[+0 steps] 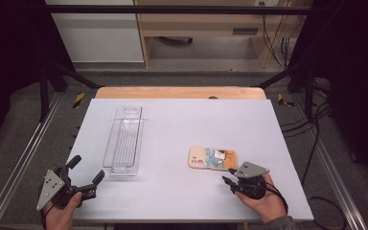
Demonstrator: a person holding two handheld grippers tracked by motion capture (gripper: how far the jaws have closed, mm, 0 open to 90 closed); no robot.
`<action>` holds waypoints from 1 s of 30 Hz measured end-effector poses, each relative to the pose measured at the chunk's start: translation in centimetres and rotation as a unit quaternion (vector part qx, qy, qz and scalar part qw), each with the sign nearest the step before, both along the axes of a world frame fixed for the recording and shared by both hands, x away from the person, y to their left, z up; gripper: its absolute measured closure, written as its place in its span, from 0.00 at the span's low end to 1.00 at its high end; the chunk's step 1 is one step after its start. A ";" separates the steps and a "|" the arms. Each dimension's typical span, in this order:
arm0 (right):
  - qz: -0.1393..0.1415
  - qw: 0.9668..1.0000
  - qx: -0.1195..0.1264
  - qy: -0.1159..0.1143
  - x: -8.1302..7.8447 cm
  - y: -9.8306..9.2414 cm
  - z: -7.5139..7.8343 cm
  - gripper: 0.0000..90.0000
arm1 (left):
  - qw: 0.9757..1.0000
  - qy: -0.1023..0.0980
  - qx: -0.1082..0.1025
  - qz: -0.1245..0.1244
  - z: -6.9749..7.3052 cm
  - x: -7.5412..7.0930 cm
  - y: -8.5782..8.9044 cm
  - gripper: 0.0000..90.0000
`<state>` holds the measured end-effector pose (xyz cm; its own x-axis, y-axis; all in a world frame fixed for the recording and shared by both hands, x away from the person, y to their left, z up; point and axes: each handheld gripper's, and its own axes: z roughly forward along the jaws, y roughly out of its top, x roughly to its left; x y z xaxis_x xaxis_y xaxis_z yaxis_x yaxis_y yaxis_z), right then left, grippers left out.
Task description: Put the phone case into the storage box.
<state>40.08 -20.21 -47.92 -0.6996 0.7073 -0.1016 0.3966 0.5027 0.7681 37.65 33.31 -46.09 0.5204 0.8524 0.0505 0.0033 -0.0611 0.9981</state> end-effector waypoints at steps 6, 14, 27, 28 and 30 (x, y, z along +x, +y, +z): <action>0.002 1.000 -0.013 0.013 0.8 0.3 -0.2 0.82 | 1.000 0.001 -0.002 -0.001 0.0 0.0 0.0 0.02; -0.005 0.999 -0.033 0.039 1.8 0.8 -0.5 0.99 | 1.000 0.001 -0.002 -0.003 0.0 0.0 0.0 0.02; -0.015 0.996 -0.059 0.059 2.5 0.6 -0.9 1.00 | 1.000 0.002 -0.001 -0.002 -0.1 0.2 0.0 0.02; -0.016 0.996 -0.059 0.063 2.5 0.5 -0.8 1.00 | 1.000 0.002 -0.001 -0.002 -0.1 0.2 0.0 0.02; -0.018 0.996 -0.060 0.064 2.6 0.3 -0.9 1.00 | 1.000 0.002 0.000 -0.002 -0.1 0.2 0.0 0.02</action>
